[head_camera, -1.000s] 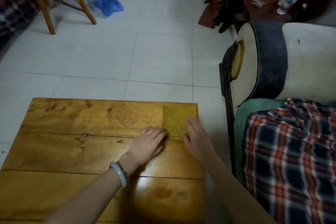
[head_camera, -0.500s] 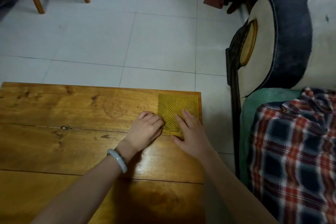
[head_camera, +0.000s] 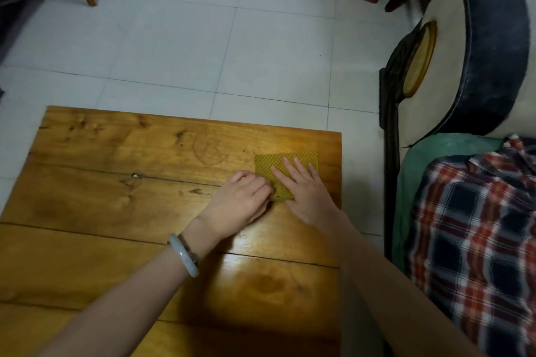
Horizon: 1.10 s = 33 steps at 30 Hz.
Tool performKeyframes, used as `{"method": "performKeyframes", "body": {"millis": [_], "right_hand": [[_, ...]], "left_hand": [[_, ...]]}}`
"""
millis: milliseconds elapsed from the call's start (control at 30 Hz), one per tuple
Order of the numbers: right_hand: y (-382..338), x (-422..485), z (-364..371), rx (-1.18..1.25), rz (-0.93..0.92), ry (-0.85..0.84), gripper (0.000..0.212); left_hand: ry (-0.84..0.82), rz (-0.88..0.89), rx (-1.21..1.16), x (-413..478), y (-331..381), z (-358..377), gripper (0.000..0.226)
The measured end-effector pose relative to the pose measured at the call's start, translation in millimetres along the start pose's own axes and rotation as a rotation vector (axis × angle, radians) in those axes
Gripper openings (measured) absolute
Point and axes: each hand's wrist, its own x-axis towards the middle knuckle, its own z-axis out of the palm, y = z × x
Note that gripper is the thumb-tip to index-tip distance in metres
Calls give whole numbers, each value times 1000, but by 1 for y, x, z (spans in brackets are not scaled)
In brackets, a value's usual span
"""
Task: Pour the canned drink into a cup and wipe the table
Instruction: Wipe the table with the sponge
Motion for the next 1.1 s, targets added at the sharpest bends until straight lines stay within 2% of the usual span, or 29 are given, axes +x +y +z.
{"method": "performKeyframes", "body": {"millis": [133, 367, 500, 700, 967, 1100], "right_hand": [[-19, -20, 14, -24, -5, -75, 75], [-73, -76, 59, -62, 64, -78, 69], [-98, -101, 83, -2, 148, -89, 68], [-147, -138, 122, 86, 252, 15, 73], [-230, -135, 170, -71, 252, 147, 63], [-261, -138, 180, -161, 141, 136, 67]], "left_hand": [[-152, -166, -25, -52, 4, -4, 48], [-270, -323, -121, -170, 19, 0, 60], [-284, -327, -140, -231, 30, 8, 55], [-272, -345, -146, -294, 51, 5, 57], [-425, -402, -26, -358, 60, 8, 99], [-433, -430, -1, -378, 59, 7, 107]]}}
